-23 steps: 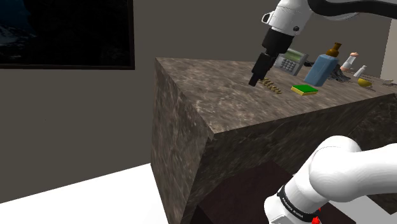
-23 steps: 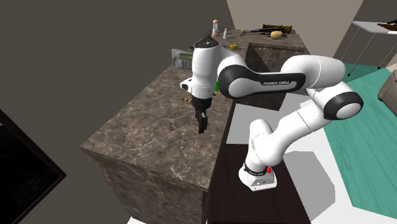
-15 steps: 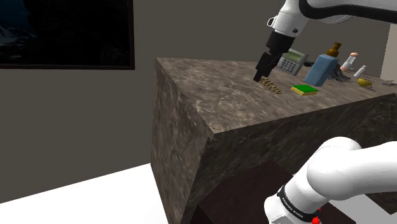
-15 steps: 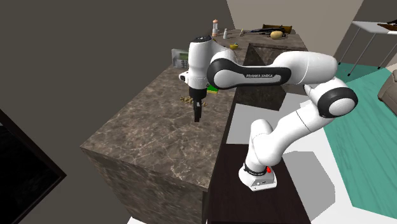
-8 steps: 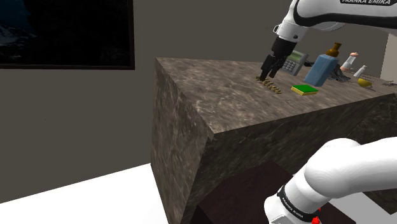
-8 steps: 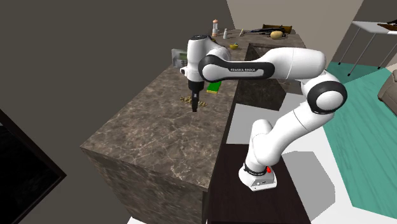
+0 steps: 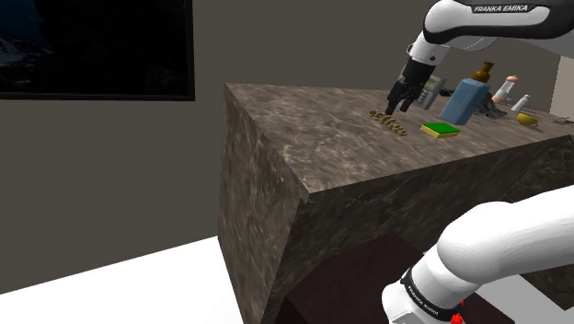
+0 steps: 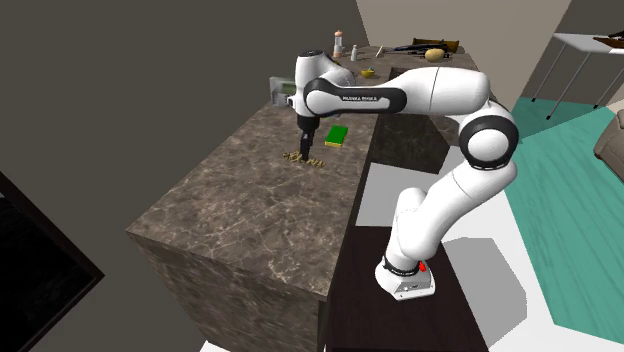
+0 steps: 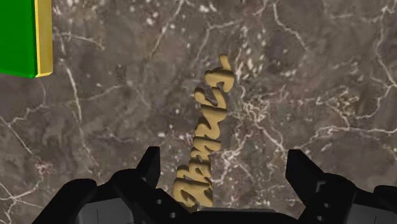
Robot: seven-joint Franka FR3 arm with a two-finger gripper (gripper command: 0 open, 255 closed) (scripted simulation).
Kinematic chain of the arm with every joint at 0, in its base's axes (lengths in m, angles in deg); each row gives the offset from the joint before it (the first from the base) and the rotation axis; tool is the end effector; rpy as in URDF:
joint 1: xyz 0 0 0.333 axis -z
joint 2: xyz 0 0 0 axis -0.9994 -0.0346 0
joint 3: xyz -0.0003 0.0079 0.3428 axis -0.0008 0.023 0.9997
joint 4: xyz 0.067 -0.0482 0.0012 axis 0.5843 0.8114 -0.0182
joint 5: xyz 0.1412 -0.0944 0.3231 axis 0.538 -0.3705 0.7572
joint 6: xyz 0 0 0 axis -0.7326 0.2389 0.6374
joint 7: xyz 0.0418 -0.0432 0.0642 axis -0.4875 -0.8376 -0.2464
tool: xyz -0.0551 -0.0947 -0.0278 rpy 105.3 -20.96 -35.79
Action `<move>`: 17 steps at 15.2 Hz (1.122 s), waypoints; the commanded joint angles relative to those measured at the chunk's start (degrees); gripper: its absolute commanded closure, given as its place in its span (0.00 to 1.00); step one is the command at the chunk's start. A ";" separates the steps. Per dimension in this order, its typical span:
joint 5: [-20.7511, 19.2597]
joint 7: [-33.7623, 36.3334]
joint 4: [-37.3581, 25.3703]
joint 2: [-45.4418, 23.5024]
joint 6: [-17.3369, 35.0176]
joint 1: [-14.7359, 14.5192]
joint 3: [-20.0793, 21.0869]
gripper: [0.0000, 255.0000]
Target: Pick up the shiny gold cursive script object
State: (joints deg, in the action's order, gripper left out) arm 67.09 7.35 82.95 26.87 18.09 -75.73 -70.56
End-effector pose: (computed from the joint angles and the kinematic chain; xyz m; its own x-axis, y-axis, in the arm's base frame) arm 0.3030 -0.2266 0.5980 0.9905 -0.1305 0.0430 -0.1313 -0.9912 0.0170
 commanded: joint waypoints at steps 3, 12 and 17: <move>-0.44 -0.45 1.63 -0.44 2.15 0.52 -0.97 0.00; -0.74 -0.38 5.12 -0.44 5.64 0.69 -1.39 1.00; -0.74 -0.39 5.11 -0.45 5.64 0.69 -1.39 1.00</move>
State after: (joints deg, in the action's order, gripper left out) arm 66.36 6.97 88.03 26.44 23.72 -75.05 -71.94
